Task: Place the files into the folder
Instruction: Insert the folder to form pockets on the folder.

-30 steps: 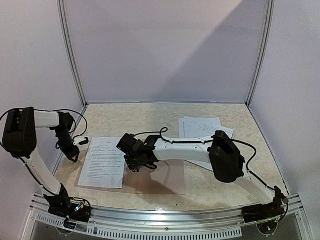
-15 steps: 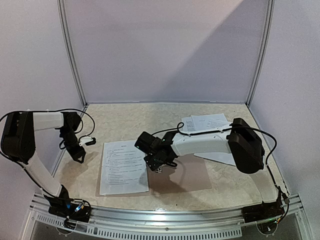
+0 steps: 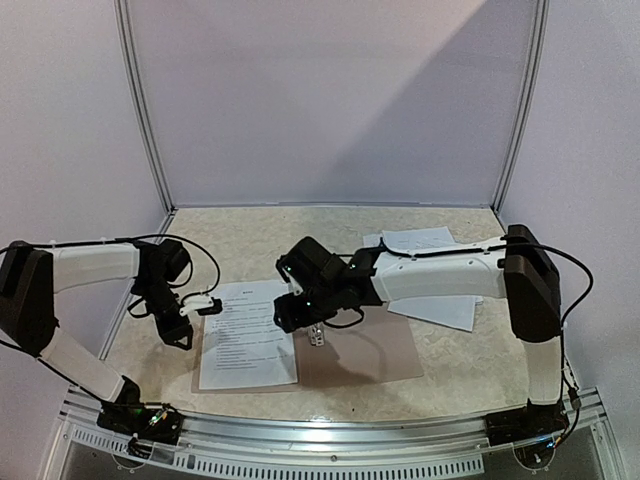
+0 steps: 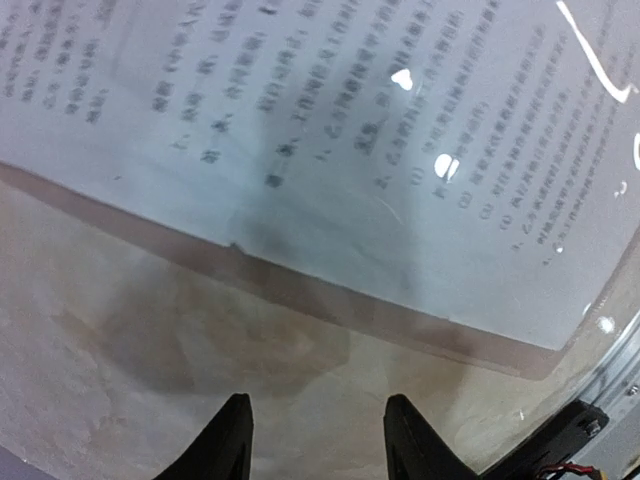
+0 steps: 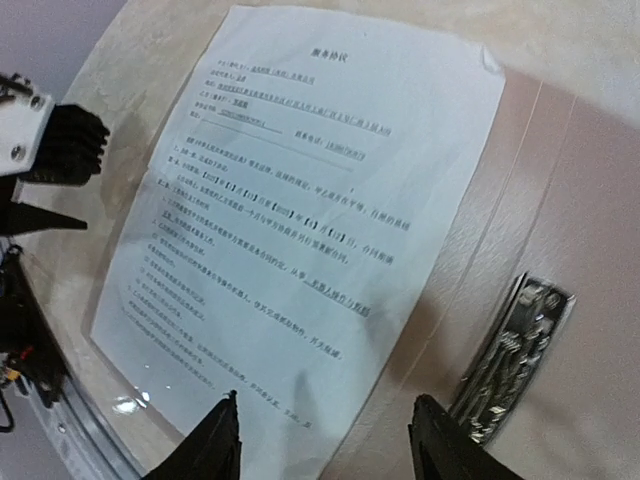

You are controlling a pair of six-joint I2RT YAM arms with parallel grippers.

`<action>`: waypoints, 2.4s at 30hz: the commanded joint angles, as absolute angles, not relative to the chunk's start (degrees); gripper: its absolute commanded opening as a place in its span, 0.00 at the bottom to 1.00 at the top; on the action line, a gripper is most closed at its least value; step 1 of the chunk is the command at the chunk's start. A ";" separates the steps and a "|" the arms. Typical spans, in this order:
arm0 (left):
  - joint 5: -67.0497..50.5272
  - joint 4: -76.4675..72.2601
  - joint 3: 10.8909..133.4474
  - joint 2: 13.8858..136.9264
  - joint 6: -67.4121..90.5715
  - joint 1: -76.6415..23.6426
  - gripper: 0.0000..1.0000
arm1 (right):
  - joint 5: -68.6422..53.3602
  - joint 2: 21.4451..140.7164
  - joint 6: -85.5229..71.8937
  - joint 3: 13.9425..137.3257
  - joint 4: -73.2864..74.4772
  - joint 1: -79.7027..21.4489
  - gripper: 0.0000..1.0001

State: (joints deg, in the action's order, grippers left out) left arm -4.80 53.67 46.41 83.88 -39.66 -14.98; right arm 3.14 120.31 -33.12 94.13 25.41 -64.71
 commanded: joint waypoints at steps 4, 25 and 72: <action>-4.49 49.42 40.09 82.03 -44.09 -21.78 0.46 | -9.25 119.63 -49.85 82.81 11.78 -63.39 0.48; -6.18 46.76 34.74 78.16 -47.52 -26.90 0.46 | -9.92 120.85 -53.26 74.82 6.01 -63.19 0.30; -6.69 46.61 34.78 78.17 -47.20 -27.34 0.46 | -15.45 113.73 -47.49 79.62 15.15 -63.41 0.45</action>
State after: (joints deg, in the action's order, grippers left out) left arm -4.75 46.15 35.33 77.12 -46.92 -26.33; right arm -18.44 119.90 -52.49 76.95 6.13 -64.10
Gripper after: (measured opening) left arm 0.462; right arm 0.413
